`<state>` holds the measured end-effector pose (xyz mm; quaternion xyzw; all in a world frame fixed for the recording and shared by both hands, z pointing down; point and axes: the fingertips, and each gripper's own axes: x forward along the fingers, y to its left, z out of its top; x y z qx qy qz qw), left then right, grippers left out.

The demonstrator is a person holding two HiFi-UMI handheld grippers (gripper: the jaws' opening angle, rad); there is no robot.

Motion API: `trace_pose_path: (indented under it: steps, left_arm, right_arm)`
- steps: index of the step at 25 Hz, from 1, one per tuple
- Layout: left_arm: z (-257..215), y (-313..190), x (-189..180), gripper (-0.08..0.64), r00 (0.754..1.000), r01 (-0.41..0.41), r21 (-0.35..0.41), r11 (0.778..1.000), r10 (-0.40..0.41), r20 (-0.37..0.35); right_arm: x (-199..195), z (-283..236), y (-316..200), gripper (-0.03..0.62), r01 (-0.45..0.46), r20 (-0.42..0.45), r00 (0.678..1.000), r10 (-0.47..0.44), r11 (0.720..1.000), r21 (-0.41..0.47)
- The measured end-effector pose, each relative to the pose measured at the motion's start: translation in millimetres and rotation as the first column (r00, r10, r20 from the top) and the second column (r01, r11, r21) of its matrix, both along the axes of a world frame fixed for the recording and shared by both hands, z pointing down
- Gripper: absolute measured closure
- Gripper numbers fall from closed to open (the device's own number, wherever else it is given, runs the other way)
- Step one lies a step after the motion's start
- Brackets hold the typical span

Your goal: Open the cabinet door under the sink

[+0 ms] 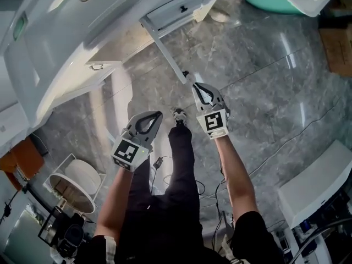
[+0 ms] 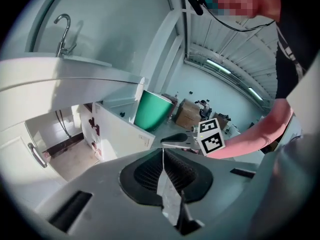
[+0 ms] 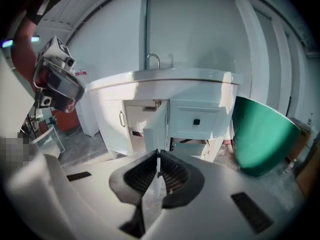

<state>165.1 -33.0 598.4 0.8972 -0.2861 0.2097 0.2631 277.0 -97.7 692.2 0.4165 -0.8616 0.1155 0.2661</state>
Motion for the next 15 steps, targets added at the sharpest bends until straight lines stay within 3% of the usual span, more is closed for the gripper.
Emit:
trace_pose_path:
  steps: [4,8,11,15]
  left_arm:
    - [-45.7,2.0,5.5,0.543,1.0,-0.01,0.023,1.0,0.01,-0.008]
    - [-93.4,5.9,-11.3,0.543,0.999,-0.03,0.067,0.997,0.031,-0.018]
    - [-126.8,13.6,-36.0,0.543,0.998,-0.038,0.092,0.995,0.042,-0.044]
    - [-164.9,34.6,-64.0,0.543,0.996,-0.049,0.119,0.992,0.058,-0.071]
  right_arm:
    - [-5.6,-77.3,30.0,0.518,-0.04,0.091,0.995,0.039,0.999,0.012]
    - [-33.5,-151.5,50.8,0.518,-0.088,0.174,0.982,0.076,0.994,0.062]
    - [-70.5,-196.3,73.1,0.529,-0.045,0.155,0.988,0.027,0.992,0.115]
    - [-103.5,-236.0,102.0,0.534,-0.005,0.127,0.992,-0.007,0.995,0.097]
